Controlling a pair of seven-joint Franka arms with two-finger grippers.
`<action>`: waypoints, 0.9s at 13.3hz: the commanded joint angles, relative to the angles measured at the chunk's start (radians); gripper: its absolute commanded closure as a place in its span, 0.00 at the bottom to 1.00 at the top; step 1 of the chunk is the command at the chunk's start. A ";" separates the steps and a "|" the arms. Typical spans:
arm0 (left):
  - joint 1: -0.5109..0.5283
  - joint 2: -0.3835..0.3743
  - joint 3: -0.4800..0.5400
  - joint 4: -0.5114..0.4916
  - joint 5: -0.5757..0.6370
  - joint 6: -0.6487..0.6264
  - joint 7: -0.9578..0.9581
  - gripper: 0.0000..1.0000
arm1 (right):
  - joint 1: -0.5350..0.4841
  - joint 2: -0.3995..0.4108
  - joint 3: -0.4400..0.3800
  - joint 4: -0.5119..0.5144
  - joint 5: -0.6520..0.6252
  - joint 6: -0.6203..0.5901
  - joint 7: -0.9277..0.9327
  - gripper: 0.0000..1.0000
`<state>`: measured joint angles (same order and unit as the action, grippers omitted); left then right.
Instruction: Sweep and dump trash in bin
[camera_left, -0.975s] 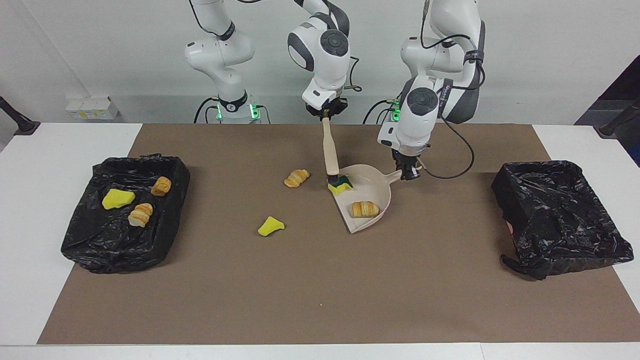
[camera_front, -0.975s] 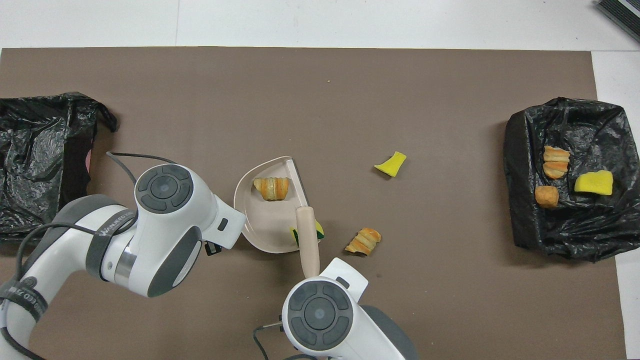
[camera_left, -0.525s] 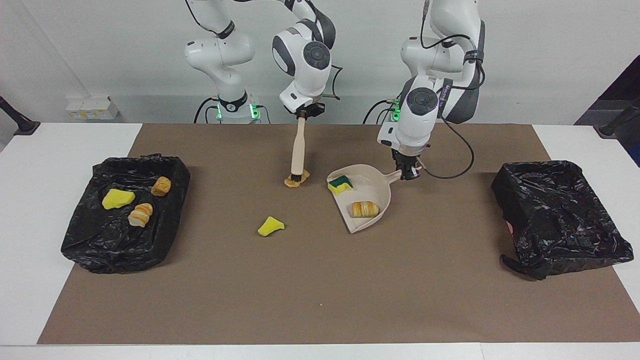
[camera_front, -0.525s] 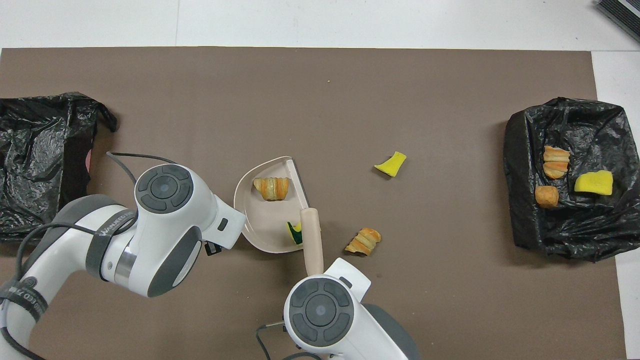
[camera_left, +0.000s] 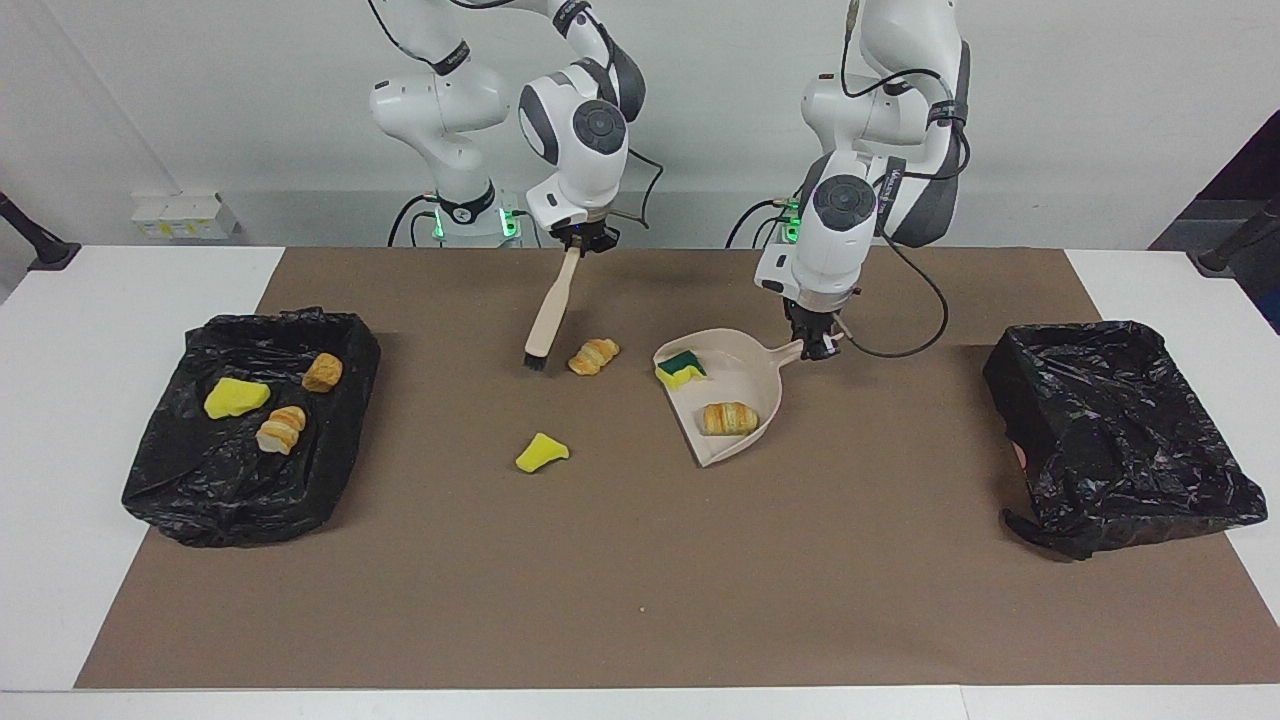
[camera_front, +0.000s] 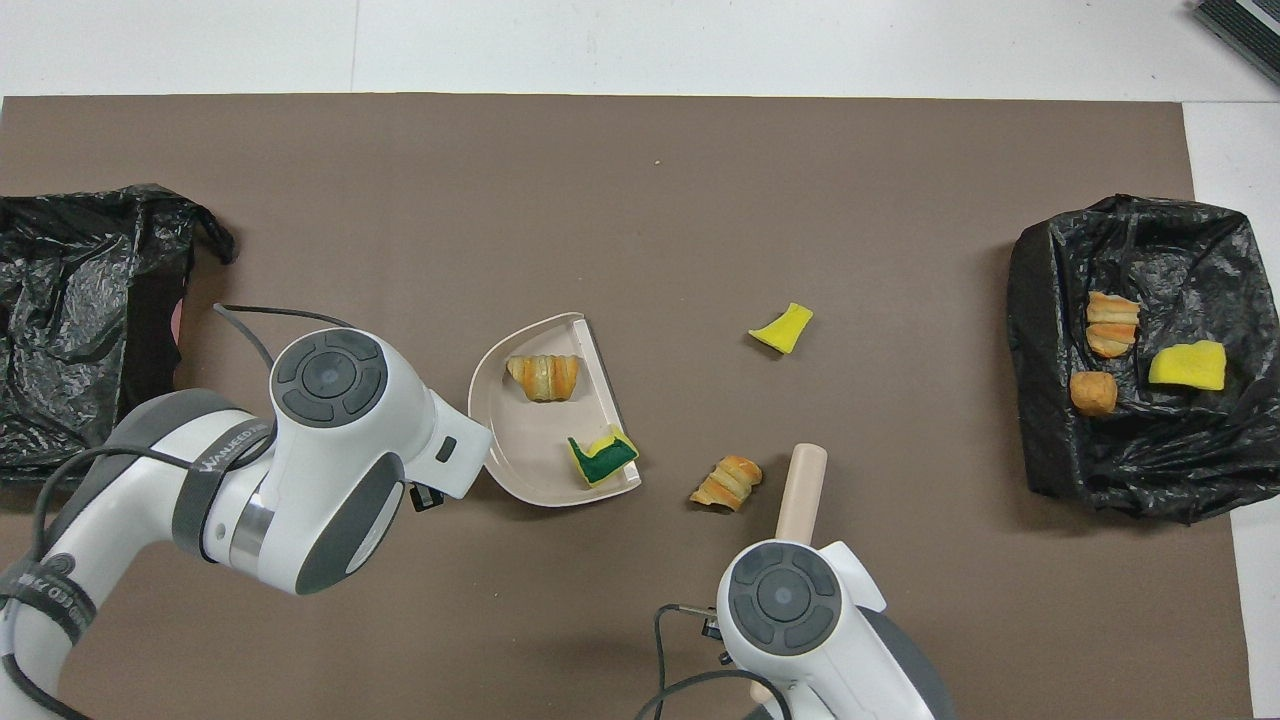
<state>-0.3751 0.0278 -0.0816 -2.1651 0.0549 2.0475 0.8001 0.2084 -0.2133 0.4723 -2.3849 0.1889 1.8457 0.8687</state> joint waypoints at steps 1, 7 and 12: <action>-0.011 -0.003 0.008 0.005 -0.010 0.003 -0.001 1.00 | -0.014 -0.005 0.011 -0.020 0.076 0.072 0.015 1.00; -0.011 -0.003 0.008 0.007 -0.009 -0.001 -0.001 1.00 | 0.046 0.122 0.014 0.015 0.087 0.226 0.121 1.00; -0.011 -0.003 0.006 0.005 -0.010 -0.001 -0.002 1.00 | -0.001 0.322 0.008 0.223 0.066 0.285 0.121 1.00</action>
<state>-0.3753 0.0279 -0.0822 -2.1651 0.0549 2.0474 0.8001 0.2350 -0.0002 0.4750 -2.2680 0.2558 2.1152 0.9801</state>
